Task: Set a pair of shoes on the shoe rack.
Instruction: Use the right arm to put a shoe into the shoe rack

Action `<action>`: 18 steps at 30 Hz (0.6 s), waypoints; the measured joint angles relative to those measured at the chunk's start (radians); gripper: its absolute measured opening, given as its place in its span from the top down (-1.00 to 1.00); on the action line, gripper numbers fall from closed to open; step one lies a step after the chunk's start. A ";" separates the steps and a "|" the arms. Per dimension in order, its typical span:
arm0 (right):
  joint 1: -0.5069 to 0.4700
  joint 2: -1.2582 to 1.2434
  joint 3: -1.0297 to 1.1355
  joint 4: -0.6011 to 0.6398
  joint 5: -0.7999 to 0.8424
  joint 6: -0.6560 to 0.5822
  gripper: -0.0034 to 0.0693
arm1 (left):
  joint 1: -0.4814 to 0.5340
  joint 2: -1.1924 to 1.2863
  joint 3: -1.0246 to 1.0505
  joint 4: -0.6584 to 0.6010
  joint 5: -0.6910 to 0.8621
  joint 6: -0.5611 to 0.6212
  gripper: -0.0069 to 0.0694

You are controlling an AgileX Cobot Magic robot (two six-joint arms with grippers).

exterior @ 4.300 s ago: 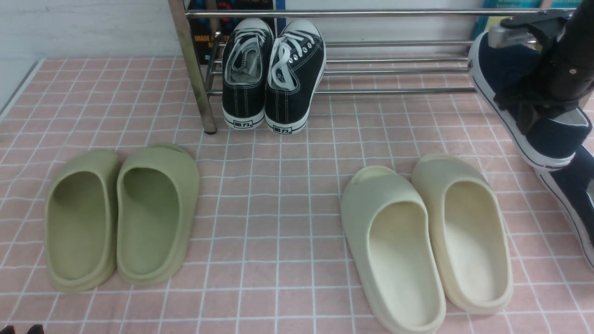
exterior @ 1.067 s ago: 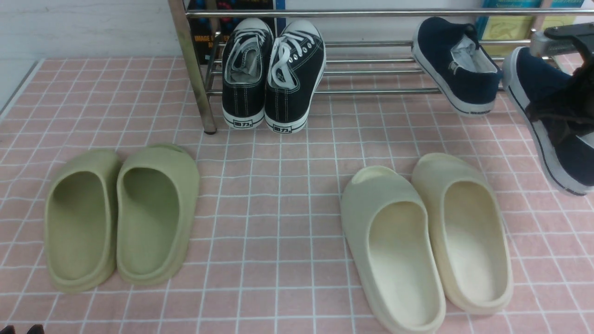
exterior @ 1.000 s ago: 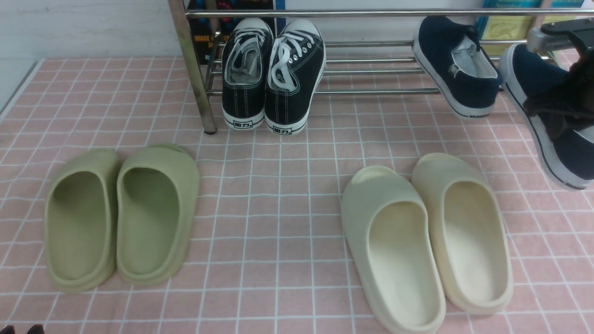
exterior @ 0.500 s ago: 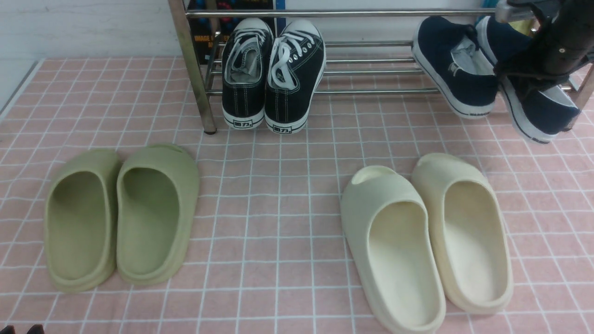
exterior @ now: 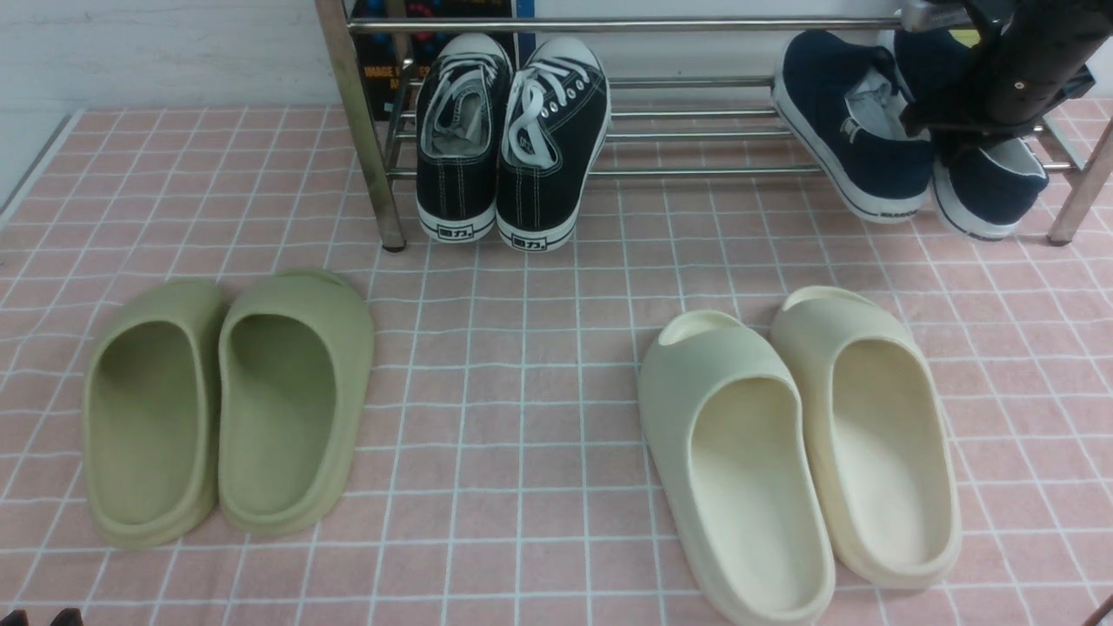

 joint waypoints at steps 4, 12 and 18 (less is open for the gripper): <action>0.000 -0.002 -0.001 -0.004 -0.010 -0.002 0.13 | 0.000 0.000 0.000 0.000 0.000 0.000 0.19; 0.000 -0.100 -0.014 -0.020 0.123 -0.004 -0.43 | 0.000 0.000 0.000 0.000 0.000 0.000 0.19; -0.008 -0.164 0.030 -0.020 0.130 -0.004 -0.11 | 0.000 0.000 0.000 0.000 0.000 0.000 0.19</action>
